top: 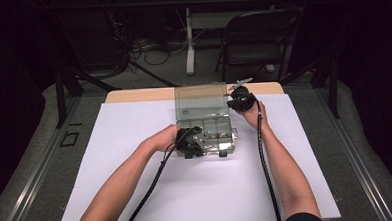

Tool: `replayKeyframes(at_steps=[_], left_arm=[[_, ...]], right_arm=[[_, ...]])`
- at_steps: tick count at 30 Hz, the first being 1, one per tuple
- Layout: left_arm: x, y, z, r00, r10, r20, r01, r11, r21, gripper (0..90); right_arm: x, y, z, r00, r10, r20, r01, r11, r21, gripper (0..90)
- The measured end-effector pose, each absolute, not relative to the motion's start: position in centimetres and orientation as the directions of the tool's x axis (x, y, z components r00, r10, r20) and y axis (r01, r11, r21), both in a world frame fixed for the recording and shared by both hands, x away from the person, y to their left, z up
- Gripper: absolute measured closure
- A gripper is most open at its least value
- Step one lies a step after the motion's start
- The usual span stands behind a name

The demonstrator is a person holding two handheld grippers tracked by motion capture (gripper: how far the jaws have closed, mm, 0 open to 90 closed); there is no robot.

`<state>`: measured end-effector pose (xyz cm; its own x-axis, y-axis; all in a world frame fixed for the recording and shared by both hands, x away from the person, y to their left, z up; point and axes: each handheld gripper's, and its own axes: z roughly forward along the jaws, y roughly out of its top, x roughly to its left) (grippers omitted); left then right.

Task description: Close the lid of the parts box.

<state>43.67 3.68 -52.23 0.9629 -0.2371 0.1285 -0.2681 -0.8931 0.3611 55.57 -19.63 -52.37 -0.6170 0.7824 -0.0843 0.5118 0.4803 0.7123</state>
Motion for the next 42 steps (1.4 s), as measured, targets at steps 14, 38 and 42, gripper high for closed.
replayKeyframes(at_steps=[14,38,42], left_arm=[[43.7,3.7,-52.3,0.964,-0.236,0.124,-0.265,-0.894,0.361,85.0],[43.5,3.8,-52.2,0.970,-0.202,0.139,-0.239,-0.900,0.364,83.7],[43.5,3.8,-52.2,0.969,-0.200,0.146,-0.241,-0.898,0.368,83.3]], right_arm=[[54.9,-20.1,-51.7,-0.640,0.765,-0.076,0.468,0.466,0.751,90.0],[53.5,-20.8,-51.5,-0.670,0.738,-0.076,0.412,0.456,0.789,90.0],[53.3,-20.8,-51.6,-0.673,0.736,-0.073,0.405,0.450,0.796,90.0]])
